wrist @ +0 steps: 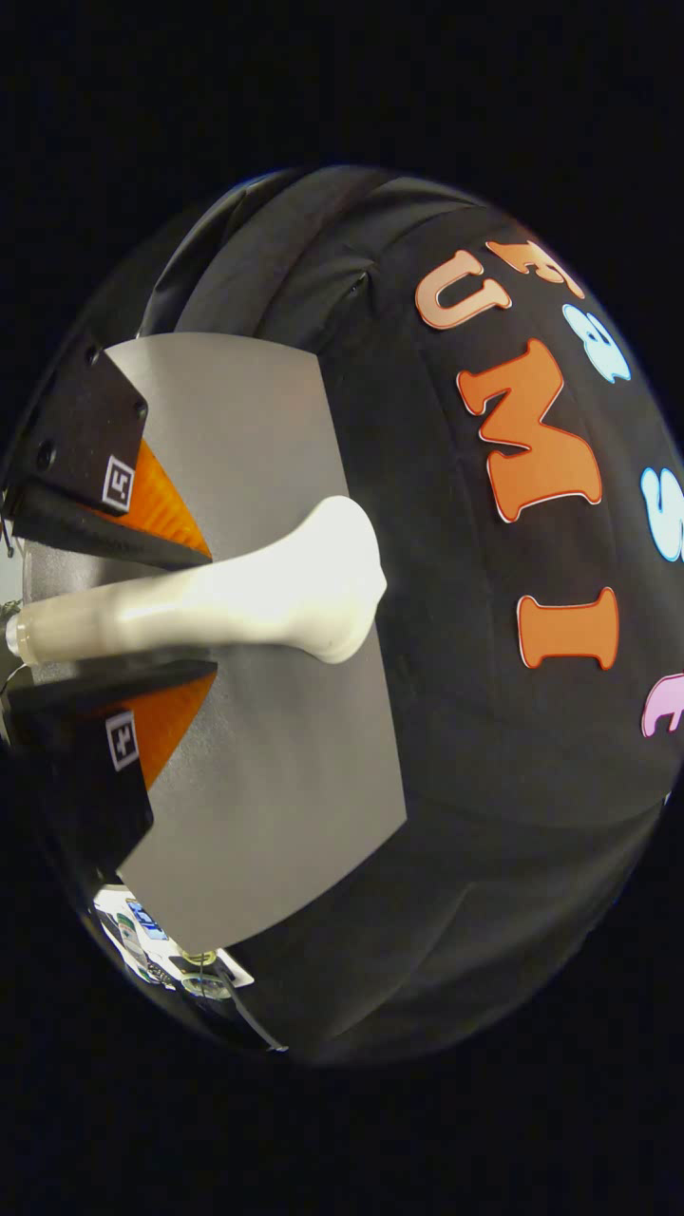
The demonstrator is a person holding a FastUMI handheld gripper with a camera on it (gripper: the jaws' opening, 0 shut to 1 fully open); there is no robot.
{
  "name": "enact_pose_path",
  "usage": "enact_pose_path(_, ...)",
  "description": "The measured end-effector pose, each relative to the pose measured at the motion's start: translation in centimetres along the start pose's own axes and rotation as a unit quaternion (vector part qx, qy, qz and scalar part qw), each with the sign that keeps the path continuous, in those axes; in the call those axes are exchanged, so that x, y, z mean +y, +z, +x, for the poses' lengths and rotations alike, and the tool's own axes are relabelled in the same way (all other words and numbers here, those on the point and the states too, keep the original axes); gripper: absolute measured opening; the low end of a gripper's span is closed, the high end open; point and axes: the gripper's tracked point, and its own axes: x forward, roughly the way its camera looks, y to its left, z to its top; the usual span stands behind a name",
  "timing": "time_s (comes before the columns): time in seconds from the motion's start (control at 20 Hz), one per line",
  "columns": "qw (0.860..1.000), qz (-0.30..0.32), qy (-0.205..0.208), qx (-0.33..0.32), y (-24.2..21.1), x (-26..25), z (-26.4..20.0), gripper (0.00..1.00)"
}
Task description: Iron the clothes twice with a garment steamer, once on the left side and once on the right side.
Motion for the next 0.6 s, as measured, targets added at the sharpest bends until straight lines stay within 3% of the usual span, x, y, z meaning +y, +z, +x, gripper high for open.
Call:
enact_pose_path(0.05,1.000,-0.006,-0.002,0.001,-0.08,0.05,0.18,0.52)
enact_pose_path(0.25,1.000,-0.012,-0.003,0.009,-0.29,-0.12,0.19,0.49)
enact_pose_path(0.6,1.000,-0.020,0.003,0.016,-0.44,-0.34,0.36,0.28)
